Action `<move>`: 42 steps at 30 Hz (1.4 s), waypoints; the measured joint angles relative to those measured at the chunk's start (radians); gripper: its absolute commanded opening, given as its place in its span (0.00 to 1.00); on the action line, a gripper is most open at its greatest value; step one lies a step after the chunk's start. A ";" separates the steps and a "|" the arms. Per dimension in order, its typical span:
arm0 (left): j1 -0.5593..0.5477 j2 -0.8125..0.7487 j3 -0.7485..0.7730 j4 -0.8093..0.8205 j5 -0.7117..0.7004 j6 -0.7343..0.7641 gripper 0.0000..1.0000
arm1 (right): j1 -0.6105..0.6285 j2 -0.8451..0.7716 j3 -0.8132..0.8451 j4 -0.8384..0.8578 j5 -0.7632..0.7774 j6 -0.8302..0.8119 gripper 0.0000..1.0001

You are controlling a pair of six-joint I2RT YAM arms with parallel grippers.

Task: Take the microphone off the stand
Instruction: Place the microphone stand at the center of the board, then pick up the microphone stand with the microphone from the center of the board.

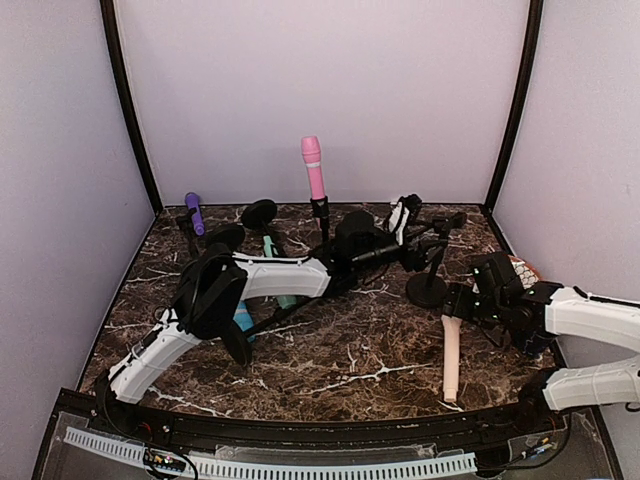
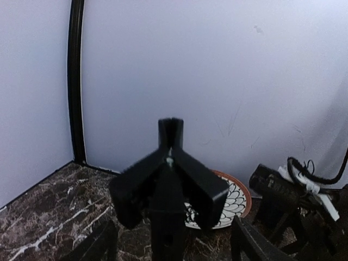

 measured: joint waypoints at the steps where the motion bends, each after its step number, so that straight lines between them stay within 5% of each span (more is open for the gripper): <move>1: 0.001 -0.011 -0.029 -0.002 0.002 0.000 0.80 | 0.000 -0.011 -0.002 0.001 0.004 0.001 0.83; 7: 0.005 -0.051 -0.158 -0.018 0.032 0.003 0.87 | 0.000 -0.068 -0.010 0.013 0.026 0.003 0.84; 12: 0.005 -0.133 -0.232 -0.008 0.045 0.003 0.88 | -0.001 -0.114 -0.013 0.011 0.044 0.002 0.96; 20: 0.006 -0.469 -0.566 0.082 0.034 0.013 0.90 | -0.003 -0.348 -0.059 0.120 -0.030 -0.070 0.99; 27: 0.021 -0.761 -0.911 0.098 -0.036 -0.036 0.91 | -0.002 -0.383 -0.074 0.314 -0.231 -0.151 0.99; 34: 0.047 -1.027 -1.176 -0.121 -0.123 -0.083 0.92 | 0.004 -0.259 -0.074 0.479 -0.372 -0.192 0.98; 42: 0.063 -1.286 -1.249 -0.430 -0.172 -0.109 0.93 | 0.037 -0.127 -0.039 0.573 -0.417 -0.229 0.98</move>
